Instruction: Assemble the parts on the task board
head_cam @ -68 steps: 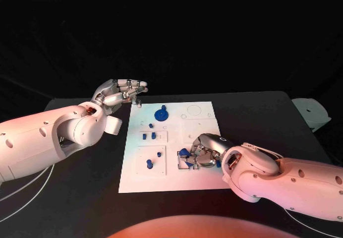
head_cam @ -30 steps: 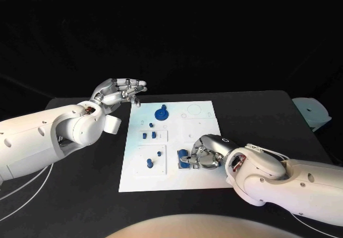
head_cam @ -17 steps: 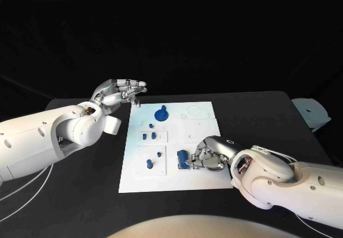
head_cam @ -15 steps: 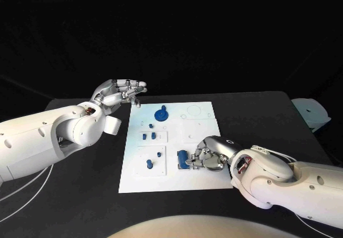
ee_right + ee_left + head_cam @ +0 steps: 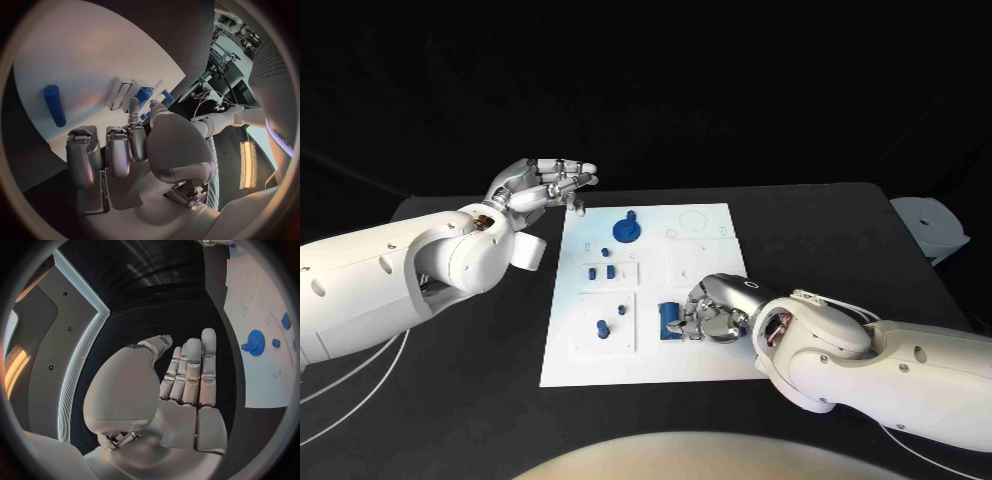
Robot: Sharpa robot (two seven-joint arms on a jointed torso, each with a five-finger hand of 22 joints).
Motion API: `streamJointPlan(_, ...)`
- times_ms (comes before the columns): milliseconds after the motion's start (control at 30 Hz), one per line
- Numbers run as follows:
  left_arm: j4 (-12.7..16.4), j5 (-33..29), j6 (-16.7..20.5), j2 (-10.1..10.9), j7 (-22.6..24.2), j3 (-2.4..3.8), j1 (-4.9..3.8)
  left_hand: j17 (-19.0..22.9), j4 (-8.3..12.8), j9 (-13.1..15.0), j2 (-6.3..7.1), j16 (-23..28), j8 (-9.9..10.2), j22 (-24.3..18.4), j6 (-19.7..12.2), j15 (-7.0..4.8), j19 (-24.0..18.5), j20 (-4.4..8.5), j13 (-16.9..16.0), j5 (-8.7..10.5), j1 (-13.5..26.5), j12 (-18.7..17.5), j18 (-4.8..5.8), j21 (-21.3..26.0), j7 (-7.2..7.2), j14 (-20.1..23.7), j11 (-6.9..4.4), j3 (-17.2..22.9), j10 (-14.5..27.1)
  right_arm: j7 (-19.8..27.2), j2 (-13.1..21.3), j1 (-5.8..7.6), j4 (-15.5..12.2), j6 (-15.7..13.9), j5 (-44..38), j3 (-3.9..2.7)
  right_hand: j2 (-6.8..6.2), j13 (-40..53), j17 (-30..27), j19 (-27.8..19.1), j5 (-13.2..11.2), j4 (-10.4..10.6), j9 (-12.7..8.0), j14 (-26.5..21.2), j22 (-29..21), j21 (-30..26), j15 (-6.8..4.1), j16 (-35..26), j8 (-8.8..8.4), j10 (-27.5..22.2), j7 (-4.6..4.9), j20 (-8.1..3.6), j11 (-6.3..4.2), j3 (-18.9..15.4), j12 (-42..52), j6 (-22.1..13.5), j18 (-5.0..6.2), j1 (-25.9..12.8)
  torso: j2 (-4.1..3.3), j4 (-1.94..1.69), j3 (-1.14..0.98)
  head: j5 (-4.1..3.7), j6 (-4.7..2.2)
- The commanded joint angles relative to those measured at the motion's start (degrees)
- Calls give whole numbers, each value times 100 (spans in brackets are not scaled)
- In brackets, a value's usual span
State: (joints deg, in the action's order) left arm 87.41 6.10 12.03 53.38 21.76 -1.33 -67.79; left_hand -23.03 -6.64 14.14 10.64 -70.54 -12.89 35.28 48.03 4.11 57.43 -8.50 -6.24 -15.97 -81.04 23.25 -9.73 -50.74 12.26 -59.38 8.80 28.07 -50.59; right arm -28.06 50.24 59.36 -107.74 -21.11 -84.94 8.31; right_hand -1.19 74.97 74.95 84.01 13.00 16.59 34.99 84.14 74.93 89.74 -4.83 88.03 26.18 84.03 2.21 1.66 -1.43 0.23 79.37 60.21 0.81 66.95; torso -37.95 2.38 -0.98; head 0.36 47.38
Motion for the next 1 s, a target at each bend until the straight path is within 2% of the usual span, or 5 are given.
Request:
streamJointPlan(33, 17, -22, -74, -9, 27, 3, -4, 6, -5, -5, -12, -35, -12, -5, -45, 6, 1, -54, -9, -15, 64, 11, -86, 20, 42, 40, 5, 28, 33, 42, -33, -15, 23, 168, 35, 4, -11, 906, 1059, 599, -1, -20, -15, 500, 1507, 26, -34, 31, 2, 198, 7, -48, -33, 25, 15, -48, -81, 120, 2, 2, 3, 2, 8)
streamJointPlan(400, 19, -22, -70, 2, 26, 3, -5, 6, -5, -5, -12, -35, -12, -5, -45, 6, 1, -54, -9, -15, 64, 11, -86, 20, 42, 40, 5, 28, 33, 9, -3, -24, 31, -4, -101, 7, -74, 913, 1052, 599, -99, -32, -46, 498, 1507, 26, -38, 27, -8, 199, 1, -51, -38, 24, 12, -47, -81, 398, 5, 8, -5, -5, 12)
streamJointPlan(700, 9, -22, -73, 8, 26, 3, -5, 10, -9, -9, -19, -40, -16, -8, -53, 8, 1, -56, -9, -16, 74, 24, -86, 24, 43, 42, 7, 32, 48, 520, 364, 50, -166, -815, 197, -8, -88, 669, 865, 599, 96, -22, -130, 455, 1507, 26, -2, -53, -131, 0, 62, -28, 10, 80, -455, -191, -81, 728, 12, 14, 0, -37, -26)
streamJointPlan(933, 38, -22, -70, 12, 25, 2, -5, 10, -9, -10, -21, -41, -17, -9, -54, 8, 1, -56, -9, -16, 75, 27, -86, 25, 43, 42, 7, 33, 49, 605, 852, 190, -245, -772, 391, -12, -218, 591, 880, 599, -16, -18, -261, 456, 1507, 26, 77, -55, -359, -69, 184, 35, 110, 31, -610, -375, -81, 905, -6, 5, 13, -105, -67)
streamJointPlan(1000, 53, -22, -68, 16, 29, 2, -5, 11, -9, -10, -20, -42, -19, -10, -54, 8, 1, -56, -9, -15, 76, 30, -86, 25, 43, 43, 7, 32, 51, 582, 997, 209, -220, -681, 372, -11, -250, 588, 881, 599, -43, -27, -282, 456, 1507, 26, 94, -56, -393, -77, 200, 51, 126, 18, -620, -383, -81, 967, -8, 21, 13, -120, -73)
